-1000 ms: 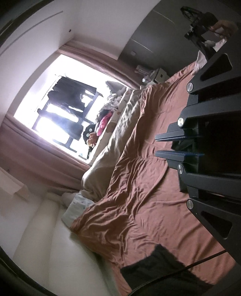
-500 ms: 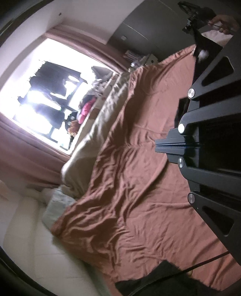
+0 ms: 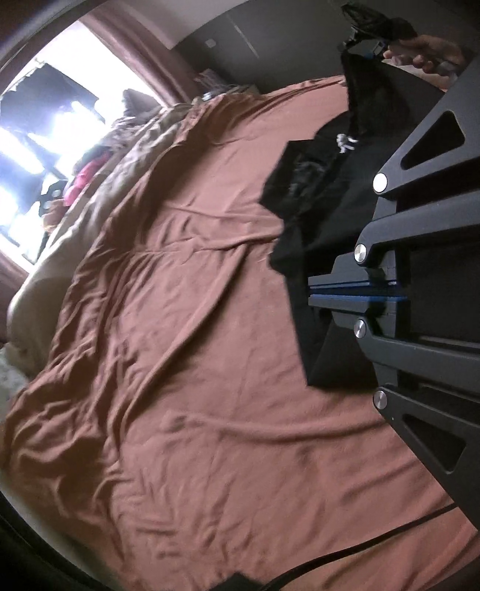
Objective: Fold large clothes
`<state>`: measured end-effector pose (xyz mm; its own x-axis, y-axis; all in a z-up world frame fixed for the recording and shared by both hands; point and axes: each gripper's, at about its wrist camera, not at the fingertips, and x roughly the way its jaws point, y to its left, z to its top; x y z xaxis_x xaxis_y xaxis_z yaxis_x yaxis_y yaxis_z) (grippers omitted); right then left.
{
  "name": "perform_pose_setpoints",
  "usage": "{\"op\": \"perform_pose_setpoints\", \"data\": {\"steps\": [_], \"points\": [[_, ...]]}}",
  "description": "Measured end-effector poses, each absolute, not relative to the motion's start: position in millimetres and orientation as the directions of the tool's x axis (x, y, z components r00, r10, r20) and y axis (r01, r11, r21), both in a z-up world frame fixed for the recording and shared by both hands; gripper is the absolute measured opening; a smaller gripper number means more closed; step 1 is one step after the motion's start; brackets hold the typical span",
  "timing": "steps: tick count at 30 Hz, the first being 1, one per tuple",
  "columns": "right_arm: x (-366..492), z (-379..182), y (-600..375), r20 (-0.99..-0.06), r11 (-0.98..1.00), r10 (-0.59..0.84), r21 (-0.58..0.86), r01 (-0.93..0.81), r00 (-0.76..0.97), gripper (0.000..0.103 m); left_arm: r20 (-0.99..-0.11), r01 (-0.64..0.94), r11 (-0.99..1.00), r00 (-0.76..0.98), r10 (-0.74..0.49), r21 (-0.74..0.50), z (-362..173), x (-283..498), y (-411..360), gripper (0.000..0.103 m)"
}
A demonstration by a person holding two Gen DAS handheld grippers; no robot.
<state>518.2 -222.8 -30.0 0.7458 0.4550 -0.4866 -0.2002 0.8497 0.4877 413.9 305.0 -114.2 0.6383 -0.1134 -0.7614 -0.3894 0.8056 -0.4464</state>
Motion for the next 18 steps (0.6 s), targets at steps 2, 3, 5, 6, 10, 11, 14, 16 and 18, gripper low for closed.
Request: {"op": "perform_pose_setpoints", "data": {"steps": [2, 3, 5, 6, 10, 11, 14, 16, 18], "points": [[516, -31, -226, -0.510, 0.863, 0.436, 0.470, -0.185, 0.741, 0.087, -0.772, -0.372, 0.814, 0.620, -0.139, -0.446, -121, 424, 298, 0.010], [513, -34, -230, -0.519, 0.864, 0.438, 0.469, -0.184, 0.734, 0.087, -0.778, -0.365, 0.818, 0.610, -0.151, -0.445, -125, 430, 295, 0.015], [511, -36, -236, -0.529, 0.862, 0.445, 0.471, -0.186, 0.722, 0.087, -0.785, -0.352, 0.822, 0.595, -0.172, -0.448, -133, 441, 289, 0.044], [508, -36, -239, -0.537, 0.864, 0.446, 0.467, -0.188, 0.716, 0.087, -0.787, -0.348, 0.824, 0.590, -0.178, -0.448, -138, 446, 288, 0.049], [498, -33, -253, -0.543, 0.856, 0.468, 0.474, -0.205, 0.698, 0.087, -0.794, -0.331, 0.827, 0.571, -0.208, -0.454, -151, 465, 281, 0.052], [496, -32, -256, -0.536, 0.846, 0.485, 0.486, -0.218, 0.691, 0.087, -0.797, -0.330, 0.826, 0.565, -0.214, -0.457, -154, 468, 280, 0.052], [490, -28, -264, -0.511, 0.820, 0.526, 0.518, -0.246, 0.680, 0.087, -0.805, -0.326, 0.831, 0.550, -0.221, -0.451, -164, 479, 278, 0.052], [492, -30, -266, -0.502, 0.802, 0.554, 0.535, -0.265, 0.664, 0.087, -0.808, -0.324, 0.834, 0.545, -0.222, -0.447, -168, 484, 276, 0.052], [499, -36, -264, -0.514, 0.790, 0.580, 0.544, -0.283, 0.632, 0.087, -0.811, -0.313, 0.847, 0.546, -0.210, -0.430, -171, 488, 273, 0.052]]}}
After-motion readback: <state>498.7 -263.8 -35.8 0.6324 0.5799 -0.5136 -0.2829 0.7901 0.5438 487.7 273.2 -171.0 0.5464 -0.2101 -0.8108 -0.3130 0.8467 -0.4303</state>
